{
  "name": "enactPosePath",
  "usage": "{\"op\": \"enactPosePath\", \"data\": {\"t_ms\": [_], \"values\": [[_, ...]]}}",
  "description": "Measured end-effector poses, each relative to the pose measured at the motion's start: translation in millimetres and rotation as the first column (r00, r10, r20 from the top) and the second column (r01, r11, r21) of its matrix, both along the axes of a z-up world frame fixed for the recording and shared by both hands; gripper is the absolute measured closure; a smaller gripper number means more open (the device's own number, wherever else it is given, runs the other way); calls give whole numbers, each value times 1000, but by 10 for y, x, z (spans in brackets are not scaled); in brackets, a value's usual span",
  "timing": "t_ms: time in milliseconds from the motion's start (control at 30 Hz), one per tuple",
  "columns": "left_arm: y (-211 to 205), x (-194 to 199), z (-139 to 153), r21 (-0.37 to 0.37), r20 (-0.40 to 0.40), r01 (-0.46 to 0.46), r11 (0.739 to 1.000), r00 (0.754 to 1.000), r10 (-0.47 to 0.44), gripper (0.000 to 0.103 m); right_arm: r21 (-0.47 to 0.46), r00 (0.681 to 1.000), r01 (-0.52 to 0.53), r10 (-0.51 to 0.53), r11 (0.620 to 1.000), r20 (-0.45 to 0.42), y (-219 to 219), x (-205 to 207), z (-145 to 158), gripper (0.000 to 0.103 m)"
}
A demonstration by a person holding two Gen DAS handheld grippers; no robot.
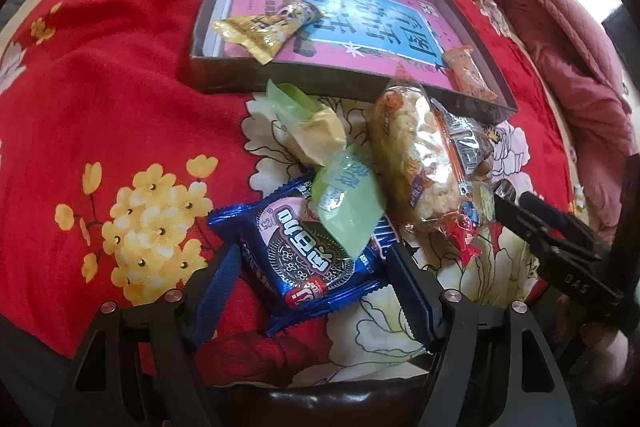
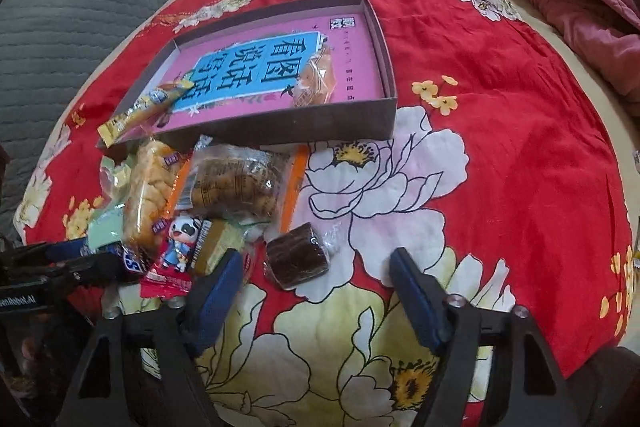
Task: Organize snacks
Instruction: 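Grasp the blue biscuit packet with the left tool while the right tool grasps the brown chocolate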
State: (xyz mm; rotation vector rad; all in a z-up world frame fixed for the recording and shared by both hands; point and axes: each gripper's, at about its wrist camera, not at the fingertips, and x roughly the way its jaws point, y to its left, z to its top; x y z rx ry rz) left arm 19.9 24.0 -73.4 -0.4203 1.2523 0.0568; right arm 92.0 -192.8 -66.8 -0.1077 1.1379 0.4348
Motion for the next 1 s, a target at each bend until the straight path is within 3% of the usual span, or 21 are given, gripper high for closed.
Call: {"op": "enactPosePath", "data": {"t_ms": [333,467,833,1000], "values": [[193,-55,-1,-21,7,-38,999,999,38,26,-29,998,-58,59,998,12,112,28,-54,60],[151,-51,2,3,3,-22,1000,1000,22,28,-50,996,-80,81,996,21,169,40,-78,61],[84,-25,-72,-44,-14,-13,999,1000,13,28,-29,998,-68,68,997,-2,145,83,-114,61],[168,-51,-84,-55,-9,-39,998,999,38,41,-22,998,-67,67,997,-6,136,85,-115,61]]}}
